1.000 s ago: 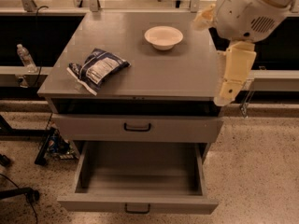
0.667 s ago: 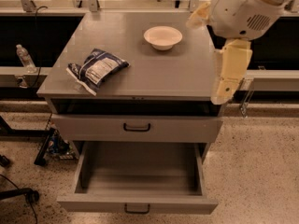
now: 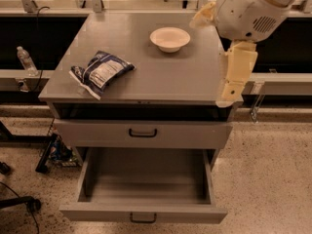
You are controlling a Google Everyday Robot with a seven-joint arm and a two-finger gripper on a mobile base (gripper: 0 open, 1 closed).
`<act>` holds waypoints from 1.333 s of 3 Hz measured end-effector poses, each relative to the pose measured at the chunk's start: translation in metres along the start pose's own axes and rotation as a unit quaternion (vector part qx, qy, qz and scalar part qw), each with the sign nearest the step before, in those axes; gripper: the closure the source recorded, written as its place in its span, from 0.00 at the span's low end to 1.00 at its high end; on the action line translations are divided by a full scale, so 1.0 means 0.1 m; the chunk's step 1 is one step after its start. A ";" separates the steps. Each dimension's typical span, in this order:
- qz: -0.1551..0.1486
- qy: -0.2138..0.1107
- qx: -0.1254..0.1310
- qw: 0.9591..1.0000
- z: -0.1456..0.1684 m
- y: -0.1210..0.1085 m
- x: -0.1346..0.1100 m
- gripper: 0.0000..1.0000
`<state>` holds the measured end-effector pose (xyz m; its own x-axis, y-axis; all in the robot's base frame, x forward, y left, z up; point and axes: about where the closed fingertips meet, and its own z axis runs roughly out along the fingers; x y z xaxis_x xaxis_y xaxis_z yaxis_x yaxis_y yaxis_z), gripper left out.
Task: Place blue chip bag into middle drawer
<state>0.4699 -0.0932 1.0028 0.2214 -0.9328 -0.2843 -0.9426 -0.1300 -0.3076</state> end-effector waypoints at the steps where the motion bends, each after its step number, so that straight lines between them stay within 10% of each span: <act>1: -0.064 -0.022 -0.011 0.998 0.31 -0.25 -0.15 0.00; 4: -0.227 -0.059 -0.032 0.972 1.41 -1.17 -0.75 0.00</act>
Offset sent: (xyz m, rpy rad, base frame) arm 0.1003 0.1037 -0.0502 -0.0268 -0.0500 0.4994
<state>0.5982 0.0396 0.9325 0.6410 -0.7305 -0.2356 -0.7543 -0.5428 -0.3693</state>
